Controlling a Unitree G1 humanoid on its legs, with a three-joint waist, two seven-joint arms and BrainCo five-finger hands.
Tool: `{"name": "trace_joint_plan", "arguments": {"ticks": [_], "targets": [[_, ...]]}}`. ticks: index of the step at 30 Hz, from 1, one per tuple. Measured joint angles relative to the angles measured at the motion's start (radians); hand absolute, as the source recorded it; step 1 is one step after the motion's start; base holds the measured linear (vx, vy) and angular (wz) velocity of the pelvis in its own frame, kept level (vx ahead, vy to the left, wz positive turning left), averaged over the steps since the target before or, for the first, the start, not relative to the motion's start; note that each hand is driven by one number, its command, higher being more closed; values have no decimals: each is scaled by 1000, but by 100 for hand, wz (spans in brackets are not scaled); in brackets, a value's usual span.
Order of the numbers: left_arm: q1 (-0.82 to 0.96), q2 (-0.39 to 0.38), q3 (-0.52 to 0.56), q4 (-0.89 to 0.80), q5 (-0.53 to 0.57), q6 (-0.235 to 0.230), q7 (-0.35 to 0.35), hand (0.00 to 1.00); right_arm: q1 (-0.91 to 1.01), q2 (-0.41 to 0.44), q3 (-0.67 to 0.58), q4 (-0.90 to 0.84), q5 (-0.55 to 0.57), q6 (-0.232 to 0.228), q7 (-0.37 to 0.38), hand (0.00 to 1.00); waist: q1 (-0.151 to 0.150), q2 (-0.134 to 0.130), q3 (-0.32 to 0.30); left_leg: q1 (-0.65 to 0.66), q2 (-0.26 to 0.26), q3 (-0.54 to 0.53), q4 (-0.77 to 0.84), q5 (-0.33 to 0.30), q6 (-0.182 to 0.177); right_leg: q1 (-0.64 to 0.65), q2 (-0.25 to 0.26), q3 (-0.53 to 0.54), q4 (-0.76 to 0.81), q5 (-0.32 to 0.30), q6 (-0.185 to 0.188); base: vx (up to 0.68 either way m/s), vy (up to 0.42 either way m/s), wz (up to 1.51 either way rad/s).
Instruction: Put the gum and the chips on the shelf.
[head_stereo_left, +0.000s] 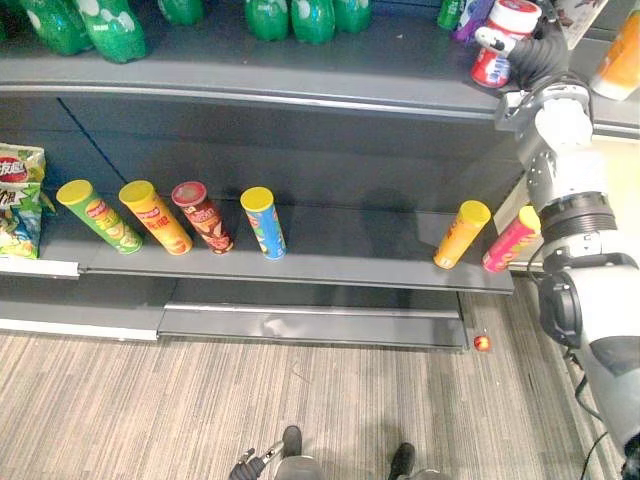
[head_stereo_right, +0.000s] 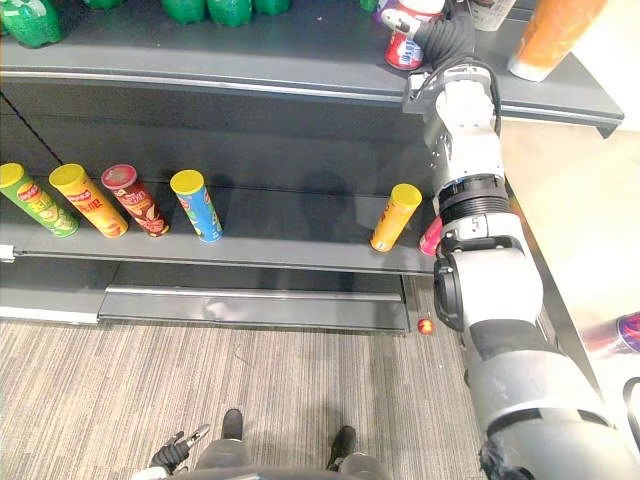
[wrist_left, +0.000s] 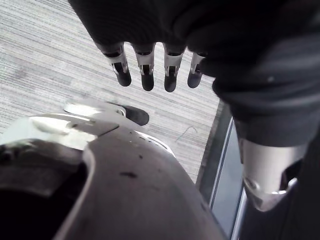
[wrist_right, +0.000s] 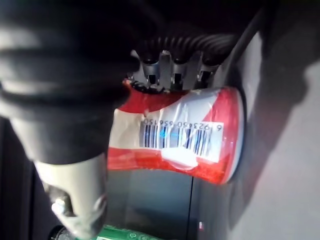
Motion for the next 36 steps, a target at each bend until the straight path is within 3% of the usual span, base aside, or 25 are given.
{"name": "trace_joint_plan", "arguments": {"ticks": [11,20,33,36], "targets": [[-2,9,-2,0,0,0,0,0,12,-2,6,-31,-56,4,-4,0,0,-8,6,3,0,2,0,1,0,0,0,2,3,0,0,0,0,0],[0,4,25,0,3,1,1,0,60,0,23,-221,-108,5,-82,0,-1,-9,6,13,1,4,5,2,-1,5,0,4,6,0,0,0,0,0],[1,3,38,0,20,1,4,0,60,7,4,-422,-140,-15,-132,0,-1,-13,3,24,1,3,4,4,0,16,-1,4,9,0,0,2,0,0],[1,3,38,0,21,1,7,0,101,32,5,-564,-154,-30,-135,0,-1,-15,2,25,1,4,5,5,0,17,-1,4,9,0,0,0,0,0]]}}
